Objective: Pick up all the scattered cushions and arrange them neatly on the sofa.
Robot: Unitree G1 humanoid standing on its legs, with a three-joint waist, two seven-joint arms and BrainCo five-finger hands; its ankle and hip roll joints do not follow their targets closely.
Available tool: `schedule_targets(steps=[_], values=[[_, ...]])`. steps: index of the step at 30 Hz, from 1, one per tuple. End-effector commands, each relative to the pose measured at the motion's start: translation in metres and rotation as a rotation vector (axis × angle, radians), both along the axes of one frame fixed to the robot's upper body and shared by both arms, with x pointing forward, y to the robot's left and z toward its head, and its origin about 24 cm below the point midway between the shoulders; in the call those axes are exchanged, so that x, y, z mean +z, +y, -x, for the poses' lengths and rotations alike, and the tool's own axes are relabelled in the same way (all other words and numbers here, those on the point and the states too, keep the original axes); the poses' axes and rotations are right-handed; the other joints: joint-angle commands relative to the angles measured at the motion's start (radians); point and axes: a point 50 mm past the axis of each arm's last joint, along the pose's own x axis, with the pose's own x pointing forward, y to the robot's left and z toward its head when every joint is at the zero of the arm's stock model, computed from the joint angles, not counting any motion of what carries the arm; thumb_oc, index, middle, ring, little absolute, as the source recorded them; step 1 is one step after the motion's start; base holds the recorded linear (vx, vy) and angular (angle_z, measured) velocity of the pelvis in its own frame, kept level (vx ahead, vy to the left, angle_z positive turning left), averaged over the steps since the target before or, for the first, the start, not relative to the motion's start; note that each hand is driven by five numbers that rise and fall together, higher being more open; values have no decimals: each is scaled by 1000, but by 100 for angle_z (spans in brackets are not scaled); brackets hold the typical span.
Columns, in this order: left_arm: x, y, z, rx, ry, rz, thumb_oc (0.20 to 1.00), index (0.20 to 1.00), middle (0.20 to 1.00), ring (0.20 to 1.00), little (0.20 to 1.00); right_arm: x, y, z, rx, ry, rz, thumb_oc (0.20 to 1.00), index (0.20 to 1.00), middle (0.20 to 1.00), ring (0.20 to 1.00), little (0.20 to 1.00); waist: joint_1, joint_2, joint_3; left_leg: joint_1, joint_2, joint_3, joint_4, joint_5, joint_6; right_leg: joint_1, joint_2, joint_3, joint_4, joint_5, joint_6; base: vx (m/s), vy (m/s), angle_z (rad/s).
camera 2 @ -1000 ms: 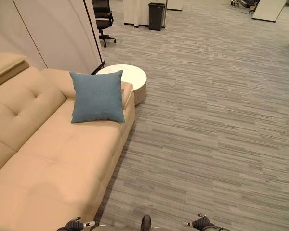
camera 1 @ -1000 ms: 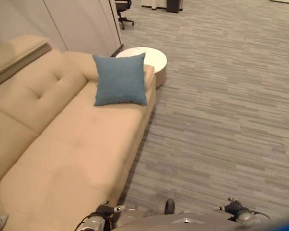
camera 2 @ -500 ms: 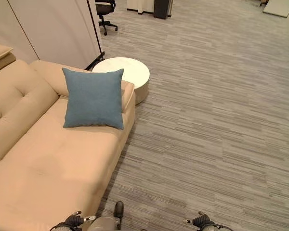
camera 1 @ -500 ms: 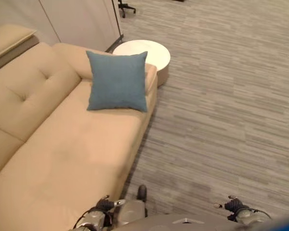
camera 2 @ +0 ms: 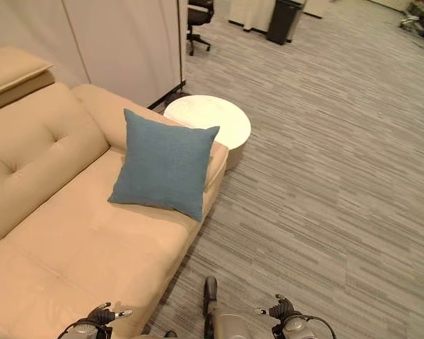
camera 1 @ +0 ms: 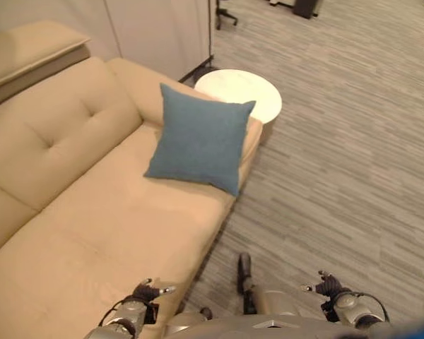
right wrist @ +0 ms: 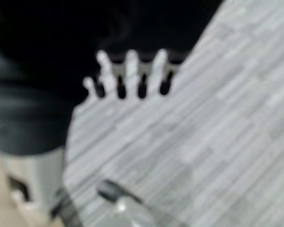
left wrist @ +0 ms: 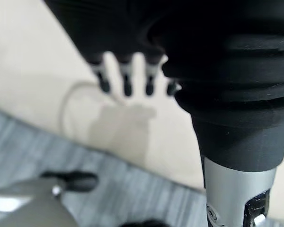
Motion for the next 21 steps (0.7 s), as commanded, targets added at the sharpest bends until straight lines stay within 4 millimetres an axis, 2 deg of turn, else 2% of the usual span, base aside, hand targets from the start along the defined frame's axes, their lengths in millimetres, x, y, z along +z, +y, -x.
schedule_targets(steps=[1, 3, 4, 5, 6, 8, 9, 10, 11, 13, 14, 18, 19, 20, 21], values=[[6, -1, -17, -25, -78, 1, 1000, 1000, 1000, 1000, 1000, 5, -8, -9, 21, -22, 34, 1000, 1000, 1000, 1000, 1000, 2, -7, -7, -61, 24, -40, 83, 15, -69, 38, -19, -5, -18, 90, 39, 313, -161, 109], [6, -1, -17, -14, -81, 4, 1000, 1000, 1000, 1000, 1000, 6, -9, -10, 30, -30, 38, 1000, 1000, 1000, 1000, 1000, -8, -2, -22, -44, 61, -75, 102, 33, -90, 42, -3, -11, 33, 57, 20, 354, -191, 86], [6, -1, -18, -10, -86, 6, 1000, 1000, 1000, 1000, 1000, 5, -8, -8, 32, -26, 36, 1000, 1000, 1000, 1000, 1000, -1, -3, -25, -50, 75, -83, 132, 51, -108, 55, -9, -34, 33, 46, 13, 237, -138, 55], [6, -1, -17, -10, -86, 6, 1000, 1000, 1000, 1000, 1000, 5, -8, -8, 32, -26, 36, 1000, 1000, 1000, 1000, 1000, -3, -3, -25, -50, 75, -85, 133, 50, -108, 56, -9, -36, 33, 45, 12, 212, -288, 84], [10, -7, -34, -36, -131, 14, 1000, 1000, 1000, 1000, 1000, 9, -12, -13, 15, -68, 43, 1000, 1000, 1000, 1000, 1000, 1, -29, 3, -176, 112, -7, 304, 135, -147, 125, -35, -90, 9, 26, -8, 117, -293, 80], [12, -7, -38, -35, -147, 18, 1000, 1000, 1000, 1000, 1000, 10, -13, -16, 13, -82, 45, 1000, 1000, 1000, 1000, 1000, 9, -37, 17, -226, 107, 8, 358, 130, -143, 141, -35, -105, -4, 24, -15, 65, -209, 91], [13, -7, -41, -30, -159, 17, 1000, 1000, 1000, 1000, 1000, 12, -14, -18, 4, -93, 47, 1000, 1000, 1000, 1000, 1000, 7, -40, 23, -251, 114, 53, 349, 125, -136, 155, -35, -123, -16, 15, -21, 75, -135, 110], [14, -8, -45, -29, -166, 21, 1000, 1000, 1000, 1000, 1000, 12, -15, -18, -23, -98, 39, 1000, 1000, 1000, 1000, 1000, 9, -50, 25, -304, 123, 137, 286, 105, -130, 182, -41, -148, -43, 0, -22, 78, -136, 105], [14, -8, -45, -29, -166, 21, 1000, 1000, 1000, 1000, 1000, 12, -15, -18, -23, -98, 39, 1000, 1000, 1000, 1000, 1000, 9, -50, 26, -303, 123, 138, 287, 103, -129, 184, -40, -148, -43, -1, -22, 130, -99, 101], [14, -8, -44, -48, -157, 17, 1000, 1000, 1000, 1000, 1000, 13, -16, -20, -36, -111, 31, 1000, 1000, 1000, 1000, 1000, 15, -42, 20, -331, 99, 181, 163, 109, -124, 209, -28, -165, -70, -13, -16, 210, 1, 76], [12, -5, -38, -41, -137, 12, 1000, 1000, 1000, 1000, 1000, 12, -14, -17, -39, -114, 15, 1000, 1000, 1000, 1000, 1000, 12, -16, 10, -368, 113, 275, 39, 205, -124, 234, -3, -189, -80, -33, -19, 229, 44, 22], [10, -3, -30, -35, -115, 6, 1000, 1000, 1000, 1000, 1000, 10, -12, -14, -41, -103, 11, 1000, 1000, 1000, 1000, 1000, 23, -13, 7, -388, 112, 295, 31, 237, -131, 252, 0, -183, -74, -55, -21, 184, 97, 14], [6, 2, -15, 0, -81, 7, 1000, 1000, 1000, 1000, 1000, 8, -8, -12, -13, -88, 6, 1000, 1000, 1000, 1000, 1000, 33, -15, -4, -355, 101, 257, 22, 207, -115, 265, -9, -182, -44, -80, -14, 338, 245, -18], [5, 3, -11, 5, -68, 5, 1000, 1000, 1000, 1000, 1000, 9, -3, -15, 0, -100, -6, 1000, 1000, 1000, 1000, 1000, 39, -24, -3, -358, 92, 247, 54, 196, -108, 271, -30, -181, 0, -89, -4, 339, 246, -53], [5, 3, -11, 5, -68, 4, 1000, 1000, 1000, 1000, 1000, 9, -3, -15, 0, -100, -6, 1000, 1000, 1000, 1000, 1000, 39, -25, -3, -359, 91, 247, 56, 195, -108, 271, -31, -181, 1, -90, -4, 288, 268, -61]])
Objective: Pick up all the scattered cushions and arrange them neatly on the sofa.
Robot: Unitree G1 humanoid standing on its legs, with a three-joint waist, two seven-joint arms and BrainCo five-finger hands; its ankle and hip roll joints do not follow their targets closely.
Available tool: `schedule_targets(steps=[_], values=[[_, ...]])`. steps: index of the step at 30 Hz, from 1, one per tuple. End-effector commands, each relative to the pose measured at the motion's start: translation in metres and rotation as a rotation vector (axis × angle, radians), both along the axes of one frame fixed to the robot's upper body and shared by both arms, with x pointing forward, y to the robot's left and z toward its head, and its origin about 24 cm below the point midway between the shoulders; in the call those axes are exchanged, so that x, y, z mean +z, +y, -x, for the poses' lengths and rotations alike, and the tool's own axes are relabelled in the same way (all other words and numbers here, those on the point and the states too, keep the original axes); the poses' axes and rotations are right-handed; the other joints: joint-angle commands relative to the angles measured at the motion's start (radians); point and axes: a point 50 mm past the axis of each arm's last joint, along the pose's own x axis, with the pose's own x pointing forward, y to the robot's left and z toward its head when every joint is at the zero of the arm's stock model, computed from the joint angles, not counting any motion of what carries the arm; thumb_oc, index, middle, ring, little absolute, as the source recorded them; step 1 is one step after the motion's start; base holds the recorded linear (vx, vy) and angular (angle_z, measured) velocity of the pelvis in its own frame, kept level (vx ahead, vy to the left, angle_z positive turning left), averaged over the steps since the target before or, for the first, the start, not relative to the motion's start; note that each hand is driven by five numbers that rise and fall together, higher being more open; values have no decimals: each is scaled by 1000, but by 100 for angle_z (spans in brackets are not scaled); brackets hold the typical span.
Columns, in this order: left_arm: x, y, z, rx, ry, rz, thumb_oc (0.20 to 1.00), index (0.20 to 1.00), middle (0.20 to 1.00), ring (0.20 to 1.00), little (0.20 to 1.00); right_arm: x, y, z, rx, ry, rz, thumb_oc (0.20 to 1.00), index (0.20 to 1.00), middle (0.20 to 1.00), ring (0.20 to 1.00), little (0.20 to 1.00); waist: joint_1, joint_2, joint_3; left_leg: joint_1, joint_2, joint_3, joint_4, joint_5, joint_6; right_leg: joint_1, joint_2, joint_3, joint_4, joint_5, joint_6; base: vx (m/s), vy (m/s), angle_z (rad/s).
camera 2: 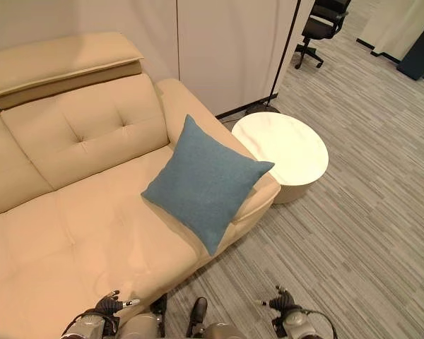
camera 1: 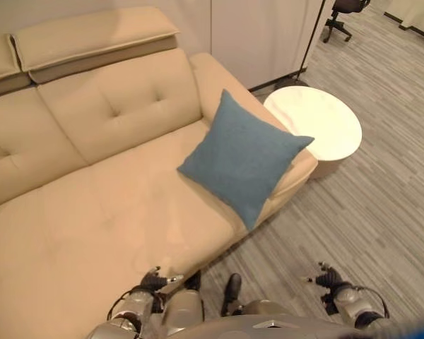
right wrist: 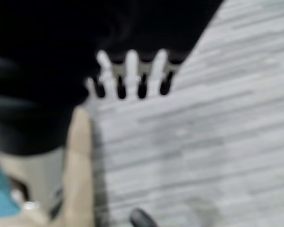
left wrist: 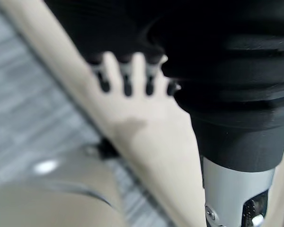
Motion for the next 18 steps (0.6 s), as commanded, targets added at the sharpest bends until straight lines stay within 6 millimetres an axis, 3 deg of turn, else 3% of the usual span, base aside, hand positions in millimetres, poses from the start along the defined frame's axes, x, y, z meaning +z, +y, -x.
schedule_targets(steps=[1, 2, 4, 5, 7, 10, 11, 12, 18], values=[[4, 12, -3, -13, -11, -31, 1000, 1000, 1000, 1000, 1000, 4, 2, -9, 25, -44, -1, 1000, 1000, 1000, 1000, 1000, 30, -24, -6, -7, -18, -34, 18, 13, 35, 44, -137, 92, 192, -67, 172, 125, 137, -42], [4, 12, -3, -13, -11, -31, 1000, 1000, 1000, 1000, 1000, 4, 2, -9, 25, -45, -1, 1000, 1000, 1000, 1000, 1000, 31, -25, -5, -6, -19, -33, 18, 12, 35, 44, -138, 94, 194, -68, 172, 182, 221, -17], [7, 16, -6, -3, -27, -40, 1000, 1000, 1000, 1000, 1000, 8, 7, -20, 45, -75, -9, 1000, 1000, 1000, 1000, 1000, 48, -26, 6, 9, -28, -23, 38, -24, 57, 1, -181, 86, 296, -14, 191, 139, 200, -10], [12, 21, -16, -16, -57, -59, 1000, 1000, 1000, 1000, 1000, 11, 11, -28, 52, -103, -20, 1000, 1000, 1000, 1000, 1000, 42, -24, 20, 18, -30, -42, 52, -32, 66, -41, -176, 132, 382, 18, 195, 118, 160, -28], [14, 23, -20, -17, -72, -66, 1000, 1000, 1000, 1000, 1000, 12, 12, -31, 50, -116, -24, 1000, 1000, 1000, 1000, 1000, 39, -20, 23, 24, -32, -59, 61, -47, 70, -62, -177, 153, 397, 18, 189, 126, 75, -1], [17, 28, -23, -7, -92, -85, 1000, 1000, 1000, 1000, 1000, 14, 12, -36, 56, -130, -22, 1000, 1000, 1000, 1000, 1000, 38, -16, 20, 55, -29, -74, 62, -76, 72, -98, -206, 137, 313, 38, 180, 198, 12, 16], [19, 29, -25, 4, -103, -86, 1000, 1000, 1000, 1000, 1000, 15, 12, -37, 60, -136, -24, 1000, 1000, 1000, 1000, 1000, 29, -15, 23, 78, -30, -87, 58, -87, 69, -106, -197, 150, 256, 38, 183, 336, -39, 9], [21, 31, -29, 31, -132, -87, 1000, 1000, 1000, 1000, 1000, 16, 14, -38, 54, -145, -32, 1000, 1000, 1000, 1000, 1000, 14, -23, 27, 99, -47, -116, 64, -105, 68, -132, -190, 210, 168, 61, 199, 266, -34, 16], [33, 36, -44, 90, -252, -104, 1000, 1000, 1000, 1000, 1000, 18, 12, -37, 50, -173, -32, 1000, 1000, 1000, 1000, 1000, 4, -35, 28, 125, -48, -153, 70, -120, 52, -106, -195, 230, 131, 84, 214, 147, -67, 55]])
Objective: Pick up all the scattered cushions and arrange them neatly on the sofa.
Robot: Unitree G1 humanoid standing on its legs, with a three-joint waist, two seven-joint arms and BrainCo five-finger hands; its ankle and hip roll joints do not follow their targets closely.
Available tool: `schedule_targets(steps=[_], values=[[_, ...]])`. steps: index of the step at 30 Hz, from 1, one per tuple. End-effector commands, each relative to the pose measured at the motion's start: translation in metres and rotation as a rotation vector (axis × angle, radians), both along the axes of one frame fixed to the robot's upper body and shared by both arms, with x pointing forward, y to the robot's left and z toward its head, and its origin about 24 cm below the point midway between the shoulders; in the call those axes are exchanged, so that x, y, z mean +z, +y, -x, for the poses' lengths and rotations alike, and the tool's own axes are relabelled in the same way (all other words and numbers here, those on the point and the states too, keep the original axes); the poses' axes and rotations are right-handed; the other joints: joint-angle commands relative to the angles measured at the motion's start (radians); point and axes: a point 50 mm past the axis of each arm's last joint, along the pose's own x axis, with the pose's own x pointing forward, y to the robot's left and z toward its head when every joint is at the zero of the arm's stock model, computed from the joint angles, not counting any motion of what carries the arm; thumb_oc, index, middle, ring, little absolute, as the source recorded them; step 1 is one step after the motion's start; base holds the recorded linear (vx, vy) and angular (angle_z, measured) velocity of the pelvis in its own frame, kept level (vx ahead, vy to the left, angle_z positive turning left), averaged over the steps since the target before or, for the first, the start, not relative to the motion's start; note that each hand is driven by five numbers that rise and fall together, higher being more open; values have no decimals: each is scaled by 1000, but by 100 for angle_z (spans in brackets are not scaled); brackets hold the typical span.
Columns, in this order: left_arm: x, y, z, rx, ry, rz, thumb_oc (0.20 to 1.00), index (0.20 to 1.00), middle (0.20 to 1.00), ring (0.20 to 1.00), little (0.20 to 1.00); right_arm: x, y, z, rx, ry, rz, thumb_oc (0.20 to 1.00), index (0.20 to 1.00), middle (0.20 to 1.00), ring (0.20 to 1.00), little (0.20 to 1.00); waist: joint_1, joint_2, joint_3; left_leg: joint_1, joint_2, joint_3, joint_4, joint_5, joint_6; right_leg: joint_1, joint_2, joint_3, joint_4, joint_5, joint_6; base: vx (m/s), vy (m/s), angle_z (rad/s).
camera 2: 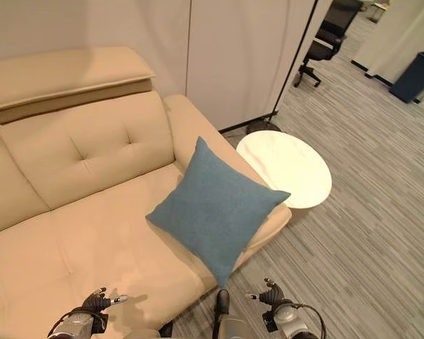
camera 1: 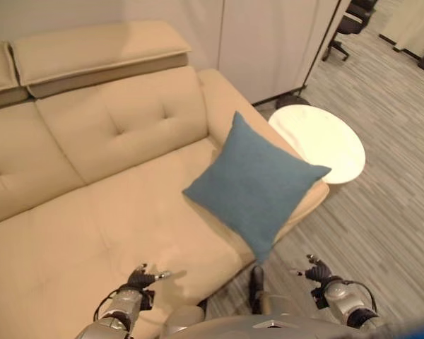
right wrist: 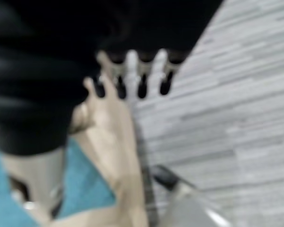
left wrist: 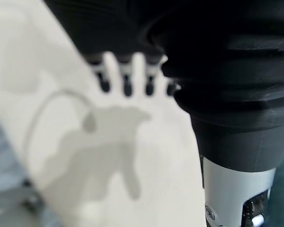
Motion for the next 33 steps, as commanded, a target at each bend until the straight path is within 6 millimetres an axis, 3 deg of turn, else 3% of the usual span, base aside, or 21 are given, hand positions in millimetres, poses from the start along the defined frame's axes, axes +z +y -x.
schedule_targets(steps=[1, 5, 6, 8, 10, 16, 18, 19, 20, 27, 30, 32, 33], values=[[17, 16, -19, 77, -139, -43, 1000, 1000, 1000, 1000, 1000, 17, -9, -28, 16, -126, 33, 1000, 1000, 1000, 1000, 1000, -4, 2, 37, -85, 53, -45, 110, -54, -59, 54, 7, -10, -15, 15, 15, 85, -127, 16], [43, 22, -47, 84, -322, -67, 1000, 1000, 1000, 1000, 1000, 28, -17, -35, 3, -201, 41, 1000, 1000, 1000, 1000, 1000, -12, 3, 32, -90, 67, -41, 88, -38, -73, 74, 10, -31, -43, 6, 10, 11, -66, -10], [67, 24, -68, 97, -473, -68, 1000, 1000, 1000, 1000, 1000, 42, -25, -45, 6, -289, 68, 1000, 1000, 1000, 1000, 1000, -19, 10, 35, -98, 74, -39, 71, -25, -79, 74, 12, -40, -51, 2, 9, -66, -32, -2], [90, 34, -80, 149, -608, -90, 1000, 1000, 1000, 1000, 1000, 64, -35, -51, -25, -419, 81, 1000, 1000, 1000, 1000, 1000, -44, 30, 38, -105, 80, -29, 40, -7, -82, 68, 7, -48, -60, 3, 14, -94, 23, 9], [98, 37, -86, 162, -641, -105, 1000, 1000, 1000, 1000, 1000, 69, -34, -54, -35, -453, 67, 1000, 1000, 1000, 1000, 1000, -51, 36, 38, -105, 80, -25, 29, -5, -80, 64, 5, -45, -62, 4, 15, -64, 48, -5], [145, 28, -135, 129, -823, -152, 1000, 1000, 1000, 1000, 1000, 99, -17, -86, -3, -620, -13, 1000, 1000, 1000, 1000, 1000, -80, 59, 84, -172, 64, 12, 34, 5, -76, -30, -10, -18, -45, 34, 22, -146, 75, -19], [172, 20, -163, 71, -892, -189, 1000, 1000, 1000, 1000, 1000, 121, -4, -111, 47, -718, -44, 1000, 1000, 1000, 1000, 1000, -93, 59, 116, -249, 53, 30, 80, 6, -75, -99, -20, 2, -34, 61, 22, -219, 80, -33], [173, 20, -163, 71, -894, -190, 1000, 1000, 1000, 1000, 1000, 122, -4, -111, 46, -719, -44, 1000, 1000, 1000, 1000, 1000, -92, 58, 114, -256, 52, 31, 85, 4, -75, -105, -20, 3, -32, 61, 23, -204, 78, -18], [191, 15, -180, 45, -934, -208, 1000, 1000, 1000, 1000, 1000, 136, 4, -124, 73, -780, -66, 1000, 1000, 1000, 1000, 1000, -104, 52, 129, -313, 50, 37, 122, 3, -77, -148, -27, 10, -25, 77, 23, -129, 48, -15], [234, 24, -211, 19, -953, -364, 1000, 1000, 1000, 1000, 1000, 177, 21, -149, 127, -949, -117, 1000, 1000, 1000, 1000, 1000, -144, 40, 157, -452, 48, 48, 225, -13, -83, -247, -29, 24, -7, 103, 23, -66, 39, -10], [266, 42, -218, 63, -986, -470, 1000, 1000, 1000, 1000, 1000, 197, 27, -158, 171, -1032, -112, 1000, 1000, 1000, 1000, 1000, -160, 22, 168, -509, 61, 66, 262, -25, -84, -301, -23, 24, -6, 124, 38, -9, 44, -11], [274, 49, -218, 80, -989, -500, 1000, 1000, 1000, 1000, 1000, 202, 28, -159, 174, -1053, -115, 1000, 1000, 1000, 1000, 1000, -163, 17, 172, -517, 64, 71, 265, -28, -83, -309, -21, 24, -9, 130, 42, 14, 39, -11], [292, 57, -219, 90, -1021, -545, 1000, 1000, 1000, 1000, 1000, 207, 29, -160, 175, -1076, -118, 1000, 1000, 1000, 1000, 1000, -166, 5, 182, -535, 67, 76, 284, -36, -80, -317, -20, 23, -16, 138, 48, 35, 55, -18]])
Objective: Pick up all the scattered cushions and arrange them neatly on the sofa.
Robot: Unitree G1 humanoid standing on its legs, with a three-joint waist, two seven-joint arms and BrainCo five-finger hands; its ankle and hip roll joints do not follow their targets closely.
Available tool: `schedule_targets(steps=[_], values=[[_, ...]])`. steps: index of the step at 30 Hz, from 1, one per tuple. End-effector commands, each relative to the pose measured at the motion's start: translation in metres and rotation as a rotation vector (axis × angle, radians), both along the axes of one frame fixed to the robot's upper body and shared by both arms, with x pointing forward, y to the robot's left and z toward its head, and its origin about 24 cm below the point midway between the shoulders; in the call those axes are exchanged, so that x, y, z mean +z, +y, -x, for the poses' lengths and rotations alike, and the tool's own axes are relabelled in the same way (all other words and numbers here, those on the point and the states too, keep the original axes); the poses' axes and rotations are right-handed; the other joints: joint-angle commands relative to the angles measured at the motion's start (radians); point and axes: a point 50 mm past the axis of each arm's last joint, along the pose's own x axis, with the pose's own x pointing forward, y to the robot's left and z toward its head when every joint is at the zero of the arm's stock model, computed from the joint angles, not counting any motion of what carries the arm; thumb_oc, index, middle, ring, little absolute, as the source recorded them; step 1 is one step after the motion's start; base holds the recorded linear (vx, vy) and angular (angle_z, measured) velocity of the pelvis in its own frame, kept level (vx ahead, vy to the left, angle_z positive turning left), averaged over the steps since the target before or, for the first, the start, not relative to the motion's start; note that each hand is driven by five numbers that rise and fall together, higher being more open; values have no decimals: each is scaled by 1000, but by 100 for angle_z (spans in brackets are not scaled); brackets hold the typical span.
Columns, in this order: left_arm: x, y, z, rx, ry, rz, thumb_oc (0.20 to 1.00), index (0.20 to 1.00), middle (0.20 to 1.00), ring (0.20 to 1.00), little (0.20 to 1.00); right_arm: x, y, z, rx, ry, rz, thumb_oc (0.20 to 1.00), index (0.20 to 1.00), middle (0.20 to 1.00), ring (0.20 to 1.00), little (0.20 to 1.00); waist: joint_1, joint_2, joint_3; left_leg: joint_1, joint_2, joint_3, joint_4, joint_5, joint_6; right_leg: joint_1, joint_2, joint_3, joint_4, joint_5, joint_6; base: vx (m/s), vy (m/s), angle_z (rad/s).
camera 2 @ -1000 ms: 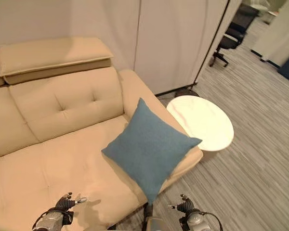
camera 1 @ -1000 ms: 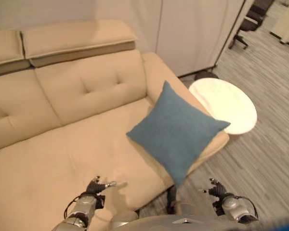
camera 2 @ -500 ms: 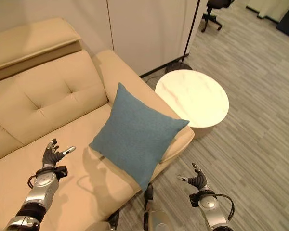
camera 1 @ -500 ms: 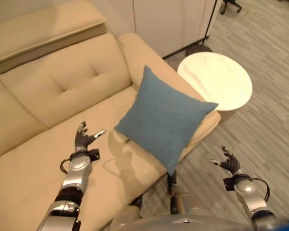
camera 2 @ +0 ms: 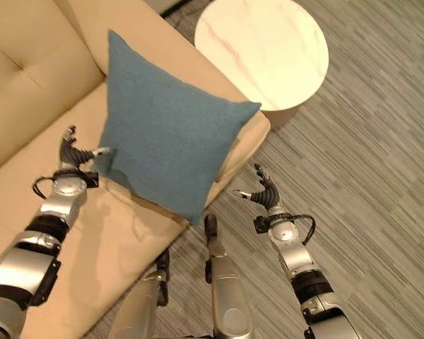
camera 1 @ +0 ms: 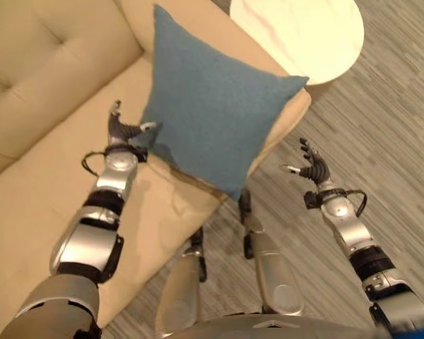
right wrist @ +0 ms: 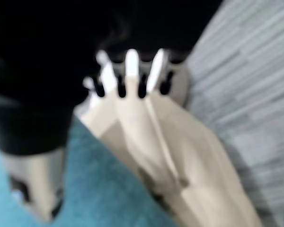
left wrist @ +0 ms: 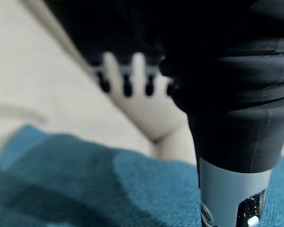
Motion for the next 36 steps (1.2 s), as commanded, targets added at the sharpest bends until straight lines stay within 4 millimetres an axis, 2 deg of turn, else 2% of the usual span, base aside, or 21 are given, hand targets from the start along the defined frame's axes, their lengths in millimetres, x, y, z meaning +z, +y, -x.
schedule_targets(steps=[1, 3, 6, 7, 9, 17, 22, 23, 24, 27, 28, 30, 35, 36], values=[[37, 37, 10, 116, -97, -115, 1000, 1000, 1000, 1000, 1000, 14, -4, 5, 10, -98, -10, 1000, 1000, 1000, 1000, 1000, 23, -7, -40, -87, 19, -44, 49, 0, -9, 2, -65, 2, 7, 13, 119, 45, 55, -23], [42, 40, 10, 117, -105, -126, 1000, 1000, 1000, 1000, 1000, 16, -5, 5, 11, -105, -11, 1000, 1000, 1000, 1000, 1000, 22, -12, -37, -93, 21, -43, 58, -4, -9, -1, -64, 5, 4, 16, 119, 23, 29, -15], [71, 46, 8, 120, -134, -205, 1000, 1000, 1000, 1000, 1000, 20, -7, 6, 21, -116, -38, 1000, 1000, 1000, 1000, 1000, 10, -28, -29, -124, 16, -45, 85, -17, -8, -14, -66, 7, -7, 22, 119, 33, 59, -7], [71, 46, 8, 119, -135, -206, 1000, 1000, 1000, 1000, 1000, 20, -7, 6, 21, -116, -39, 1000, 1000, 1000, 1000, 1000, 11, -28, -29, -125, 16, -45, 86, -18, -8, -15, -66, 7, -7, 22, 119, 21, 57, 2], [86, 50, 7, 128, -148, -224, 1000, 1000, 1000, 1000, 1000, 24, -3, 7, 48, -132, -85, 1000, 1000, 1000, 1000, 1000, -3, -41, -27, -157, 15, -44, 110, -28, -6, -32, -65, 12, -11, 35, 125, 20, 55, -2], [99, 40, -2, 90, -191, -157, 1000, 1000, 1000, 1000, 1000, 42, 13, 7, 106, -209, -183, 1000, 1000, 1000, 1000, 1000, -30, -67, -23, -243, 17, -46, 169, -51, -3, -89, -59, 22, -20, 52, 130, 13, 39, 1], [103, 17, -14, 11, -211, -105, 1000, 1000, 1000, 1000, 1000, 56, 28, 7, 167, -267, -194, 1000, 1000, 1000, 1000, 1000, -45, -69, -12, -296, 11, -46, 203, -64, -1, -124, -59, 28, -23, 56, 126, 10, 55, -3], [108, 4, -19, -28, -230, -114, 1000, 1000, 1000, 1000, 1000, 57, 31, 5, 178, -268, -171, 1000, 1000, 1000, 1000, 1000, -45, -64, -8, -318, 6, -49, 214, -67, -1, -140, -61, 29, -23, 57, 124, -7, 50, -14], [108, 4, -19, -28, -230, -114, 1000, 1000, 1000, 1000, 1000, 57, 31, 4, 178, -268, -171, 1000, 1000, 1000, 1000, 1000, -46, -64, -9, -321, 6, -49, 215, -67, -1, -141, -61, 29, -22, 57, 124, 1, 38, -7], [113, -16, -26, -86, -258, -95, 1000, 1000, 1000, 1000, 1000, 59, 38, -2, 183, -266, -148, 1000, 1000, 1000, 1000, 1000, -46, -60, 1, -357, 0, -54, 225, -63, -2, -170, -63, 23, -20, 58, 122, -7, 10, 17], [113, -16, -26, -86, -258, -95, 1000, 1000, 1000, 1000, 1000, 59, 38, -2, 183, -266, -148, 1000, 1000, 1000, 1000, 1000, -46, -60, 1, -357, 0, -54, 225, -63, -2, -170, -63, 23, -20, 58, 122, -11, 17, 16], [119, -36, -31, -142, -290, -99, 1000, 1000, 1000, 1000, 1000, 59, 45, -13, 179, -254, -111, 1000, 1000, 1000, 1000, 1000, -42, -54, 14, -388, -3, -54, 226, -57, -1, -201, -67, 23, -18, 65, 124, -8, 8, 3], [126, -62, -36, -214, -320, -101, 1000, 1000, 1000, 1000, 1000, 67, 54, -27, 171, -260, -79, 1000, 1000, 1000, 1000, 1000, -28, -36, 35, -421, -15, -66, 219, -42, -1, -240, -72, 17, -10, 66, 120, -2, 1, 1], [130, -77, -37, -254, -343, -102, 1000, 1000, 1000, 1000, 1000, 70, 61, -32, 177, -257, -91, 1000, 1000, 1000, 1000, 1000, -17, -25, 46, -433, -20, -69, 216, -36, -1, -251, -77, 15, -9, 67, 119, -10, 1, 5]])
